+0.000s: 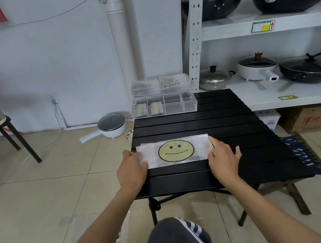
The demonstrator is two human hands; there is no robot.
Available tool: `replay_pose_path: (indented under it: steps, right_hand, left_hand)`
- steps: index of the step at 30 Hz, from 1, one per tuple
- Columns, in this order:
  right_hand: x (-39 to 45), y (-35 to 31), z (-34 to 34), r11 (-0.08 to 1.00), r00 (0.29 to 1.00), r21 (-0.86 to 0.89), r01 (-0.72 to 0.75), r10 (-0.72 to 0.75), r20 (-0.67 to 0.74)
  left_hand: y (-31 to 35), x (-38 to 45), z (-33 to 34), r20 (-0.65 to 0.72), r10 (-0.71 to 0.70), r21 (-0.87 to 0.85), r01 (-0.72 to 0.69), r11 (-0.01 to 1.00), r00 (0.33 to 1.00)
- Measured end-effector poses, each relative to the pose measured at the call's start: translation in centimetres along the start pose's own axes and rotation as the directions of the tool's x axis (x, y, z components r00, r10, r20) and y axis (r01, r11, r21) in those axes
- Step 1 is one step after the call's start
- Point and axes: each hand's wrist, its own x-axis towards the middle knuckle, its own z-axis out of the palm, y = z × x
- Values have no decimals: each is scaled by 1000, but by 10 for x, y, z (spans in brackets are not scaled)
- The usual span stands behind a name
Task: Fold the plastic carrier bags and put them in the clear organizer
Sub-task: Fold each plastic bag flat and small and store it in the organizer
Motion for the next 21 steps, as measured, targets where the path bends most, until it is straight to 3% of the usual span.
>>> replay_pose_path:
  steps: [4,10,18,21]
  right_hand:
    - [-3,-2,-2,994,998,-92,63,-61,32]
    - [-3,-4,-3,989,997,-133,63,-55,60]
    - [-2,-4,-1,987,998,-154,55,-48,45]
    - [-2,-5,0,982,997,-177,62,-54,47]
  left_hand:
    - [4,0,4,-63,88,122,-80,989,994]
    - [4,13,7,-47,113,-56,-115,992,993]
    - [0,25,12,-8,180,54,-180,982,984]
    - [4,27,11,33,146,181,-150,972,989]
